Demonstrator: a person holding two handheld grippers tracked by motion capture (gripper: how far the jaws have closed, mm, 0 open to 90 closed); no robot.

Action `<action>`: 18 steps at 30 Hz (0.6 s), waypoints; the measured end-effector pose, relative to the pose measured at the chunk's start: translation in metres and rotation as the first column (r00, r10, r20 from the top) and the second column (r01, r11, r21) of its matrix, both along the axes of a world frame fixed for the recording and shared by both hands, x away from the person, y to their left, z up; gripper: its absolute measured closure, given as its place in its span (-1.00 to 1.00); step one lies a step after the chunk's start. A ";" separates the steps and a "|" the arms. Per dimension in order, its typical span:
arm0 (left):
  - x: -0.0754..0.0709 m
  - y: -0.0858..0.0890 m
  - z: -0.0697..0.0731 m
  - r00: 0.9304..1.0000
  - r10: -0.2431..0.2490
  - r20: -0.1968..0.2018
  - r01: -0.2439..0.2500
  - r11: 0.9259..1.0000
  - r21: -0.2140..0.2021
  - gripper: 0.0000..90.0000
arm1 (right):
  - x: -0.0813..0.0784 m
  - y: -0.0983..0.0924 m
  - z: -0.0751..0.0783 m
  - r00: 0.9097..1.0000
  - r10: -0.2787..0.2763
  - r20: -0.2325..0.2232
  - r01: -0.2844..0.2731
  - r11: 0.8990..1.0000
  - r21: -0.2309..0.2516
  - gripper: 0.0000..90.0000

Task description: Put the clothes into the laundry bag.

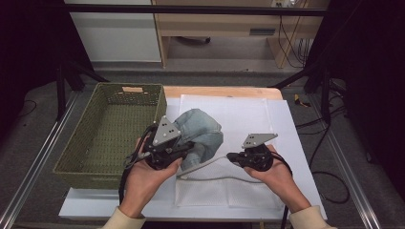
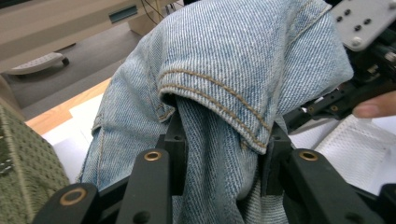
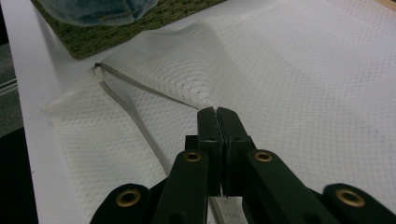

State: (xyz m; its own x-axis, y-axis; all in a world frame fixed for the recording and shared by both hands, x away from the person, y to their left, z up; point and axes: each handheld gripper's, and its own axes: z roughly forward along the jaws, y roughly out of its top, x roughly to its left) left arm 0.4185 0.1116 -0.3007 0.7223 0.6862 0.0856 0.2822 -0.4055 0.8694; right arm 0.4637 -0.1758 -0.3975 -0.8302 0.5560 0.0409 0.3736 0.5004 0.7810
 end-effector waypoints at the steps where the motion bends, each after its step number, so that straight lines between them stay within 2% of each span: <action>1: -0.001 -0.001 -0.002 1.000 -0.003 -0.004 0.003 1.000 -0.004 0.42 | 0.001 0.000 0.000 1.000 -0.001 -0.002 0.001 1.000 0.000 0.99; 6: -0.004 -0.003 -0.009 1.000 -0.022 -0.013 0.022 1.000 -0.002 0.42 | 0.002 0.000 0.001 1.000 0.003 -0.001 -0.003 1.000 -0.010 0.98; 11: -0.004 -0.003 -0.016 1.000 -0.021 -0.023 0.021 1.000 -0.010 0.42 | 0.004 -0.001 0.001 1.000 -0.003 -0.004 0.003 1.000 -0.008 0.99; 18: -0.007 -0.004 -0.019 0.999 -0.033 -0.023 0.033 0.999 -0.012 0.42 | 0.004 -0.002 0.001 1.000 -0.009 -0.005 0.009 1.000 -0.007 0.99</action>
